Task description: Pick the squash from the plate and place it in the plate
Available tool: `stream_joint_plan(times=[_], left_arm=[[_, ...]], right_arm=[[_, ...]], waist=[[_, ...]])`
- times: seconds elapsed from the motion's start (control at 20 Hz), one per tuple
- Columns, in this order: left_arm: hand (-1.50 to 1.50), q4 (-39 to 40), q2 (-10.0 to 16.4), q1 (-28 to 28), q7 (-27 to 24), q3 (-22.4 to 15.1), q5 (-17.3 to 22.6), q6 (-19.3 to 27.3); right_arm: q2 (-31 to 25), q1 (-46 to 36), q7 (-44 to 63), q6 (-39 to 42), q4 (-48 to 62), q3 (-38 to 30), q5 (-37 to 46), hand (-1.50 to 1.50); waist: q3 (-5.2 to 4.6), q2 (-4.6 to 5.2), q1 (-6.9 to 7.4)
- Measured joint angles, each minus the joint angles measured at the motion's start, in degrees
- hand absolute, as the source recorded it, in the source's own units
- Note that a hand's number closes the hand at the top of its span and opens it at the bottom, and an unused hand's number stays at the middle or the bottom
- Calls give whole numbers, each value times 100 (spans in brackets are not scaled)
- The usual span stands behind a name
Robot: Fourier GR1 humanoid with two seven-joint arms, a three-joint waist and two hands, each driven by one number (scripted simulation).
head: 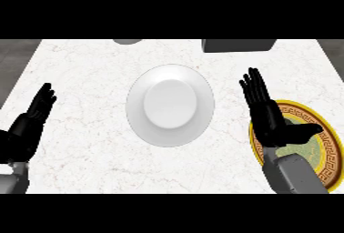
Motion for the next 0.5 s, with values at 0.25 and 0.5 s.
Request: stream_joint_plan(times=[0.25,0.5], left_arm=[[0,9,152,231,-133,6,-398,226],[0,70,193,573,-233,-27,-623,380]], right_arm=[[108,135,-239,-450,-440,-1167,-707,-150],[-55,484,-690,-1989,-308,-2308,-345,-150]], waist=[[-124,-17,-65],[-183,-11,-180]])
